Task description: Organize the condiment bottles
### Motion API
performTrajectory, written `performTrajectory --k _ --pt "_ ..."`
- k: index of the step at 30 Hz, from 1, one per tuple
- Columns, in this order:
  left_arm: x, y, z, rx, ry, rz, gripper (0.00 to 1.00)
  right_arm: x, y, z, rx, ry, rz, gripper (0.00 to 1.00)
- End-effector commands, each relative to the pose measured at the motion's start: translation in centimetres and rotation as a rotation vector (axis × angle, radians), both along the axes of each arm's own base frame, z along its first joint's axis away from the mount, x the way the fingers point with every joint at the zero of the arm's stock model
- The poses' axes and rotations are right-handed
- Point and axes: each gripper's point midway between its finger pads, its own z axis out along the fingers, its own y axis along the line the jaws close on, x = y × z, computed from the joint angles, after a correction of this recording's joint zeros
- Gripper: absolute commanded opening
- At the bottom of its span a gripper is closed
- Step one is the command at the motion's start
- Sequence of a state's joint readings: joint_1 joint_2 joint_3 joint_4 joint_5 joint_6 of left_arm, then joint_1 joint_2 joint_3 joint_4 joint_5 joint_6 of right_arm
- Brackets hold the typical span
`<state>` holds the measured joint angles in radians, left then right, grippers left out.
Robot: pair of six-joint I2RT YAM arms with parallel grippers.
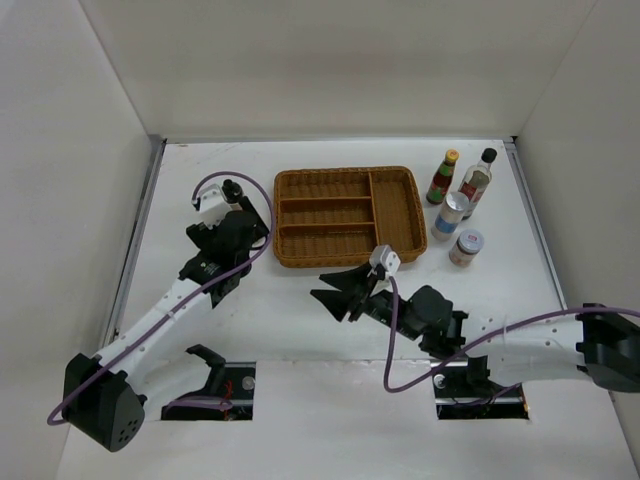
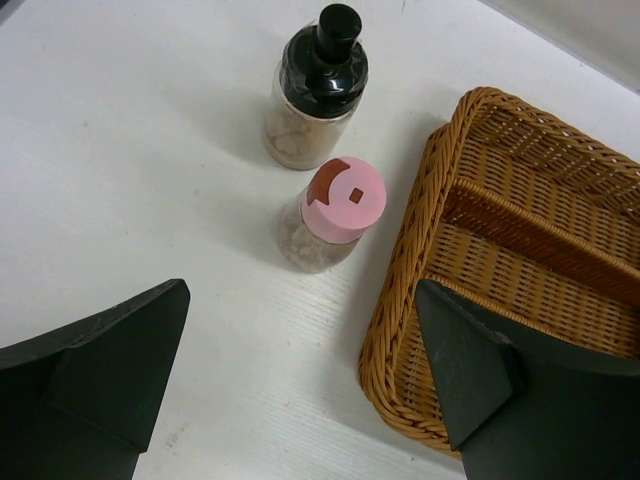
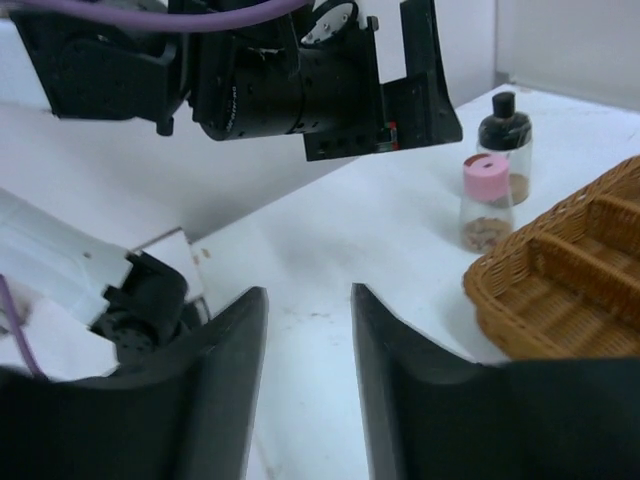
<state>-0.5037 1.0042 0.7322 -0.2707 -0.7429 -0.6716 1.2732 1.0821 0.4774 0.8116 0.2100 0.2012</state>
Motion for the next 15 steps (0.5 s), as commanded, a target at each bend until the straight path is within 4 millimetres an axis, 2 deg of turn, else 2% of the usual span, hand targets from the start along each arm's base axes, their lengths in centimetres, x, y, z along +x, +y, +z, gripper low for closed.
performTrajectory --k 1,3,7,11,15 --pt "0.9 0.6 1.9 0.001 -0.069 0.024 1.0 -0.7 -0.2 3.0 0.128 -0.036 0.02 0.55" --pt "1.1 0.2 1.4 0.001 -0.062 0.005 1.0 -1.1 0.0 2.9 0.128 -0.038 0.041 0.69" --pt "1.7 -0.8 0.2 0.022 -0.031 -0.022 0.98 -2.8 1.0 2.9 0.102 -0.051 0.144 0.87" --pt "2.8 -1.6 -2.1 0.044 0.015 -0.037 0.95 -4.0 2.5 1.9 0.062 -0.039 0.218 0.89" --pt "4.7 -2.4 -2.7 0.054 0.021 -0.035 0.92 -4.5 4.4 0.2 0.013 -0.018 0.243 0.9"
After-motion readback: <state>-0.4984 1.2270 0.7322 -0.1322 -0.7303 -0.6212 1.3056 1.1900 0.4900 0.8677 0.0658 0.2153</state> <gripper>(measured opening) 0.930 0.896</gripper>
